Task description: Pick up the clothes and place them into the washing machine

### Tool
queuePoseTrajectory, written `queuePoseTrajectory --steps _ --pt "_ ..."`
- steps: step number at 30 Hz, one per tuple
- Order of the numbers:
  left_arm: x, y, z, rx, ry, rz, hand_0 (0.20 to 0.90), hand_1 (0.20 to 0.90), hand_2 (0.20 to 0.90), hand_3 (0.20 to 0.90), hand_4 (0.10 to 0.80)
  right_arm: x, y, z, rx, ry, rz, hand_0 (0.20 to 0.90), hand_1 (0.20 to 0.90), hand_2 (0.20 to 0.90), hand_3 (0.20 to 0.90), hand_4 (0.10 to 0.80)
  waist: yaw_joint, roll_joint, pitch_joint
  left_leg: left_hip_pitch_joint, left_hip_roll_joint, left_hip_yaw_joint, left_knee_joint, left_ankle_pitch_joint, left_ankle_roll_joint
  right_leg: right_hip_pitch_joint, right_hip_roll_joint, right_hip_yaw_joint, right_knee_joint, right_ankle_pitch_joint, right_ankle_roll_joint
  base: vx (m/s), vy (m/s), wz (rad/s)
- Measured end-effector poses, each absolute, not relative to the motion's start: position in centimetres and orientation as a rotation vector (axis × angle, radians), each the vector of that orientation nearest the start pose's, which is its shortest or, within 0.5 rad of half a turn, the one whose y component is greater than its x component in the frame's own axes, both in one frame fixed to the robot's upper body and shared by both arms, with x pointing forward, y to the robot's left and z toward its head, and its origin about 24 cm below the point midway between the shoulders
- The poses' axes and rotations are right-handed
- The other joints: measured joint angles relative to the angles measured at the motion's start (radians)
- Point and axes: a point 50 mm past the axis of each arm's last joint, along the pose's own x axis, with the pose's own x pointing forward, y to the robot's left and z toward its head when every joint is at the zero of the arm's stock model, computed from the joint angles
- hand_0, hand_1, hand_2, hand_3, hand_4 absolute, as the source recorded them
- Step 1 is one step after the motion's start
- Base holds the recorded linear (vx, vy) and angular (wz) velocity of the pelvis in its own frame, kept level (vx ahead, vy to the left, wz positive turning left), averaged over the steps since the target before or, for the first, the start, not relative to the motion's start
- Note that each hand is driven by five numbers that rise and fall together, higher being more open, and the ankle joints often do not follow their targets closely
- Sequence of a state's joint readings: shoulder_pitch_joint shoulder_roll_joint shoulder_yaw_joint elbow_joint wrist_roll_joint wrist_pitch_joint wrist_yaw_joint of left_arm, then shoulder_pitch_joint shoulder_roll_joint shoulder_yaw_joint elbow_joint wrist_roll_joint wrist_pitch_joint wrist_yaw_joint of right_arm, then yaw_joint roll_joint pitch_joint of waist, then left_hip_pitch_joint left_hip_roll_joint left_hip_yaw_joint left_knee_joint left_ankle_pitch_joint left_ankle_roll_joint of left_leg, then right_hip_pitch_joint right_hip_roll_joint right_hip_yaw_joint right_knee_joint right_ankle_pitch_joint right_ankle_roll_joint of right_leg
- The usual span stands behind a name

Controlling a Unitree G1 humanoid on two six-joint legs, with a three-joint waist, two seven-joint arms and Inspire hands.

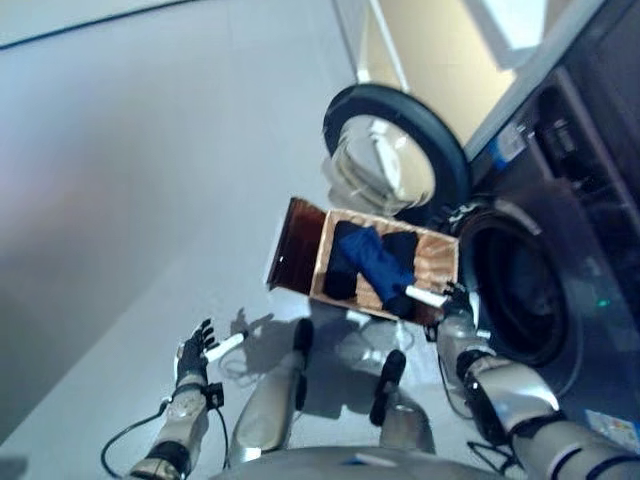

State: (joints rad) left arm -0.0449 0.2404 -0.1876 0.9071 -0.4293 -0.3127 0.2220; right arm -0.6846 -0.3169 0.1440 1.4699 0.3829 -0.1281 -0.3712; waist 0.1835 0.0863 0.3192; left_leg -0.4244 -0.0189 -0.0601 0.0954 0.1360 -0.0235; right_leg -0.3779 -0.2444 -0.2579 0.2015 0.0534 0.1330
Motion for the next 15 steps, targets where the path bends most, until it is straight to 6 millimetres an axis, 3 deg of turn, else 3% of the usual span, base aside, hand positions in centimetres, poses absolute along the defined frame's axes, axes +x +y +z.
queuePoseTrajectory --steps 8,15 --pt "20.3 21.1 -8.9 0.0 0.481 0.263 0.9 0.9 0.9 0.9 0.8 32.5 -28.6 0.7 -0.19 0.539 -0.667 0.9 0.9 0.9 0.9 0.8 0.055 0.007 0.027 -0.121 -0.023 -0.005 0.061 -0.004 0.016 -0.162 -0.049 0.008 0.174 -0.075 -0.006 0.045 0.019 0.13" --pt "20.9 20.3 -8.4 0.004 0.45 0.225 0.9 0.9 0.9 0.9 0.8 32.8 -29.9 2.2 -0.209 0.501 -0.748 0.9 0.9 0.9 0.9 0.8 0.08 0.012 0.032 -0.179 -0.034 -0.011 0.084 -0.01 0.025 -0.231 -0.068 0.004 0.231 -0.109 -0.011 0.029 0.024 0.08"
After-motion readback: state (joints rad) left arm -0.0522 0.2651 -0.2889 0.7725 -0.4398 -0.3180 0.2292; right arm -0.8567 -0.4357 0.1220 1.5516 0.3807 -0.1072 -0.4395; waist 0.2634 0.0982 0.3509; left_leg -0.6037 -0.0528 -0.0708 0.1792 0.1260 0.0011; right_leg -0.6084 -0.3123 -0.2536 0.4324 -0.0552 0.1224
